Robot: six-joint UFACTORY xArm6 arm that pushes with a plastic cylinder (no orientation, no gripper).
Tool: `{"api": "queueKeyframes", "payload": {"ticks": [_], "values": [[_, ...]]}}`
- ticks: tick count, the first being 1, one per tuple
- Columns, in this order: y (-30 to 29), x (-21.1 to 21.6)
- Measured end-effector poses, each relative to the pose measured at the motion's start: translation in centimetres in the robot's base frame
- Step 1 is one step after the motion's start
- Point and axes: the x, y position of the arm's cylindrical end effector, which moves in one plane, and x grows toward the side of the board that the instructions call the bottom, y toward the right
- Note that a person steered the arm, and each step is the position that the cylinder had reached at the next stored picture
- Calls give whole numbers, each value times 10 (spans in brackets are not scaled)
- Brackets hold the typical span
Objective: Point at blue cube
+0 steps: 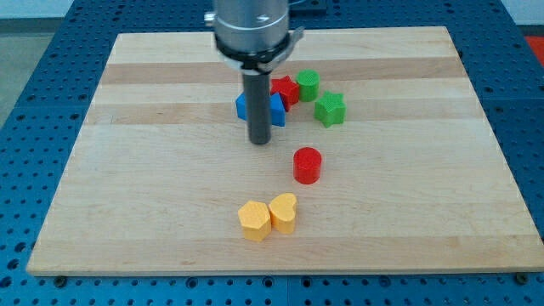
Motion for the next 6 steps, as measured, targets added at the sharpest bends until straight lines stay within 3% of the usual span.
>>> {"api": "queueKeyframes", "payload": {"ticks": [1,2,4,6], "values": [[-63,-1],[-119,-31],[-101,-119],[-32,-121]]}}
